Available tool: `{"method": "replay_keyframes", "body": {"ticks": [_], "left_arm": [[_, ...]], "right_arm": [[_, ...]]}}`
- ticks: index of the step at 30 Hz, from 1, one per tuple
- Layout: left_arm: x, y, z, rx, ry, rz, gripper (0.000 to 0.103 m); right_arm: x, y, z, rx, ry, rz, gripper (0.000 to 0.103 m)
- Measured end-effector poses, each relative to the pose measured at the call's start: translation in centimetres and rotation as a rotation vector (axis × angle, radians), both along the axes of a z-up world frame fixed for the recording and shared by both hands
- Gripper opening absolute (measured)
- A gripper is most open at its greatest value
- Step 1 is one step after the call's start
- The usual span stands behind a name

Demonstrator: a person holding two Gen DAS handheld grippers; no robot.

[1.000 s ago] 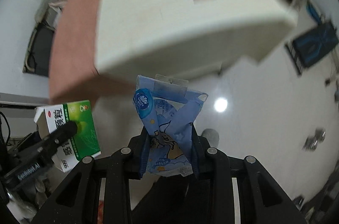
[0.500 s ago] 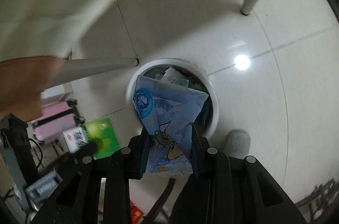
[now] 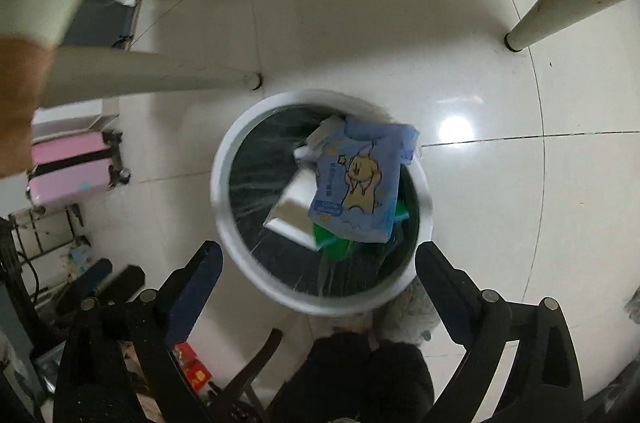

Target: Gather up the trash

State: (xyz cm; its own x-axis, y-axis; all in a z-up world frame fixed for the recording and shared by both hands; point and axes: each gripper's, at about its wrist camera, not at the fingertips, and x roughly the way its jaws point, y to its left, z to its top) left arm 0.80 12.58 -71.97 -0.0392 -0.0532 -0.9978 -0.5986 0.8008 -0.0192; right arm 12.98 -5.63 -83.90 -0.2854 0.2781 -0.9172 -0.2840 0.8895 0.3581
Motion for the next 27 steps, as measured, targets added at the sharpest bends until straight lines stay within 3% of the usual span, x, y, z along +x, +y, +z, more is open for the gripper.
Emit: {"method": "replay_keyframes", "body": {"ticks": [4, 7, 14, 21, 27], "left_arm": [[-0.9, -1.2, 4.9, 0.042, -0.022, -0.002, 0.103], [-1.5, -2.6, 8.5, 0.062, -0.019, -0.006, 0.103], [-2.9, -5.7, 18.3, 0.068, -0.033, -0.035, 0.103], [-5.1, -8.6, 28.5, 0.03, -0.075, -0.105, 0.103], [-6.5, -9.5, 38.3, -0.006, -0.19, -0.115, 0.103]], "right_arm": [[-1.7, -1.0, 4.6, -0.01, -0.076, 0.055, 0.101], [-3.7, -2.0, 9.7, -0.082, -0.193, 0.098, 0.103], [-6.4, -4.4, 22.8, -0.167, -0.348, 0.08, 0.103], [-9.6, -7.1, 35.0, -0.154, -0.369, 0.059, 0.103], [-12.3, -9.5, 45.6, -0.101, -0.37, 0.027, 0.103]]}}
